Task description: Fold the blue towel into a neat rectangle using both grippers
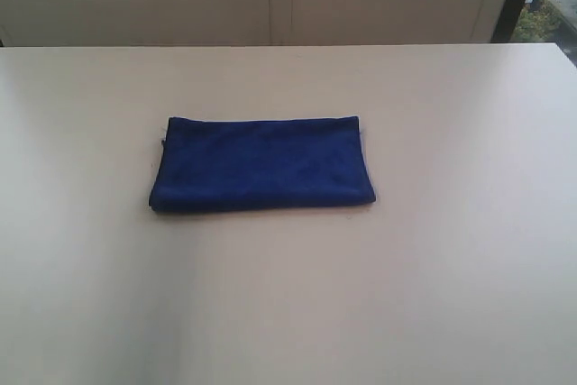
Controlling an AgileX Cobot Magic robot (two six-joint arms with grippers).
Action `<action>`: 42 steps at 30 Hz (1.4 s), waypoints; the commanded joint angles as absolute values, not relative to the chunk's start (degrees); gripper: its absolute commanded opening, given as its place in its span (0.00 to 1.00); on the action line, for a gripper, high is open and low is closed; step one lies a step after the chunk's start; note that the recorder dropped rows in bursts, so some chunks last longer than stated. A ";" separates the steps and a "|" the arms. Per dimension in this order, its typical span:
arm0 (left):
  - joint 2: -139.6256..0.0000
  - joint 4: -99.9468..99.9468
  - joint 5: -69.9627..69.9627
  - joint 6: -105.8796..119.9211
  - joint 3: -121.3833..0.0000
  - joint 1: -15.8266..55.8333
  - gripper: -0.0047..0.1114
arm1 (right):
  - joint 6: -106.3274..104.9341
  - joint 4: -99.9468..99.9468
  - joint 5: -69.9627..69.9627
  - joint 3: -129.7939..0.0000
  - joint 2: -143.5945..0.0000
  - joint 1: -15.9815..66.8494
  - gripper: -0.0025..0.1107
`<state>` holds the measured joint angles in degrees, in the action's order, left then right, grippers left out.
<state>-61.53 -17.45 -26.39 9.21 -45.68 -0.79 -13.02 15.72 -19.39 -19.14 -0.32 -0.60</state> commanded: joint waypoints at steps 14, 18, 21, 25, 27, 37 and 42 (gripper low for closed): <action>-61.03 -17.78 -26.60 9.32 -45.34 -1.03 0.04 | -3.85 5.46 -19.18 -18.81 0.00 -1.00 0.02; -61.03 -17.78 -26.60 9.32 -45.34 -1.03 0.04 | -3.85 3.24 -19.18 -18.81 0.00 -1.00 0.02; -61.03 -17.78 -26.60 9.32 -45.34 -1.03 0.04 | -3.66 2.31 -19.18 -18.72 0.00 -1.00 0.02; -61.03 -17.78 -26.60 9.32 -45.34 -1.03 0.04 | -1.03 0.00 -19.71 -18.59 0.00 -1.00 0.02; -61.03 -17.78 -26.60 9.32 -45.34 -1.03 0.04 | -1.03 0.00 -20.30 -18.59 0.00 -1.00 0.02; -61.03 -17.78 -26.60 9.32 -45.34 -1.03 0.04 | -1.03 0.00 -21.54 -4.04 0.00 -1.00 0.02; -61.03 -17.78 -26.60 9.32 -45.34 -1.03 0.04 | -1.03 0.00 -21.59 -1.19 0.00 -1.00 0.02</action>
